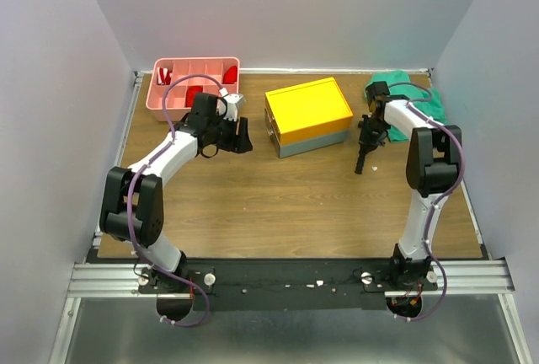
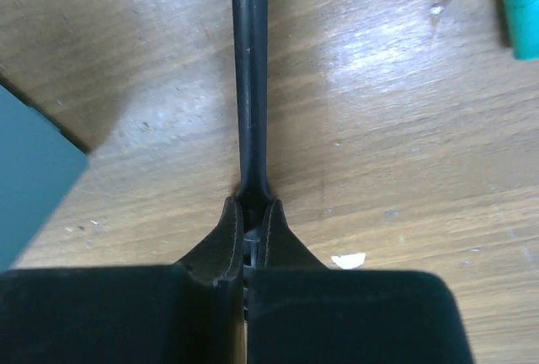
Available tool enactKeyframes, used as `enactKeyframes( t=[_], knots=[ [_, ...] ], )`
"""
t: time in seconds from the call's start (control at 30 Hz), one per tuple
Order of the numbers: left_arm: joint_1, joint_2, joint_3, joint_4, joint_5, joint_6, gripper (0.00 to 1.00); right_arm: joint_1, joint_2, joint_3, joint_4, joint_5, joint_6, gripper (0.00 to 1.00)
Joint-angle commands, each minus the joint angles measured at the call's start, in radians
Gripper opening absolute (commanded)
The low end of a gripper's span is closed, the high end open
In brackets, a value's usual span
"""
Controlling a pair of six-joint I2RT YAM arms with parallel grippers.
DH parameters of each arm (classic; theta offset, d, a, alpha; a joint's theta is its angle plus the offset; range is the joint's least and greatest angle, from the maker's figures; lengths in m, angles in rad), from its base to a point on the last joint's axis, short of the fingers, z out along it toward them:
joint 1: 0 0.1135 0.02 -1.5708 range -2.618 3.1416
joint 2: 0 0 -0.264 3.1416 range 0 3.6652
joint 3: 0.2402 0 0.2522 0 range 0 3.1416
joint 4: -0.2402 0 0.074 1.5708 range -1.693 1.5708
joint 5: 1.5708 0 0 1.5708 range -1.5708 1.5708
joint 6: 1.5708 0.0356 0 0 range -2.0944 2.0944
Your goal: Sort the tools into containers
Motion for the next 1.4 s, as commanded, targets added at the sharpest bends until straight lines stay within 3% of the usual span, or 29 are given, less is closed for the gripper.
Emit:
enactKeyframes(
  t=[0.0, 0.13, 0.3, 0.47, 0.57, 0.67, 0.83, 0.93, 1.13, 1.37],
  knots=[
    [0.009, 0.006, 0.044, 0.036, 0.000, -0.008, 0.67, -0.068, -0.133, -0.049, 0.038, 0.017, -0.118, 0.01],
    [0.012, 0.011, 0.045, 0.076, 0.010, -0.021, 0.67, -0.085, -0.259, 0.026, 0.055, -0.035, -0.242, 0.01],
    [0.012, 0.043, 0.094, 0.102, 0.030, -0.046, 0.67, -0.078, -0.347, 0.118, 0.111, -0.212, -0.369, 0.01],
    [0.012, 0.064, 0.122, 0.122, 0.046, -0.069, 0.67, -0.042, -0.257, 0.353, 0.001, -0.486, -0.662, 0.01],
    [0.012, 0.052, 0.117, 0.126, 0.047, -0.069, 0.67, 0.020, -0.174, 0.515, -0.117, -0.537, -0.890, 0.01],
    [0.014, 0.017, 0.088, 0.132, 0.043, -0.064, 0.67, 0.108, -0.135, 0.603, -0.199, -0.545, -1.148, 0.00],
    [0.031, -0.067, 0.010, 0.136, 0.030, -0.040, 0.68, 0.228, -0.112, 0.588, -0.218, -0.542, -1.534, 0.01],
    [0.058, -0.110, -0.033, 0.137, 0.029, -0.034, 0.68, 0.258, -0.099, 0.551, -0.184, -0.531, -1.674, 0.01],
    [0.116, -0.167, -0.097, 0.154, 0.041, -0.044, 0.68, 0.269, -0.008, 0.677, -0.280, -0.459, -1.895, 0.01],
    [0.167, -0.193, -0.127, 0.171, 0.055, -0.060, 0.68, 0.268, 0.053, 0.707, -0.386, -0.414, -2.047, 0.01]
  ],
)
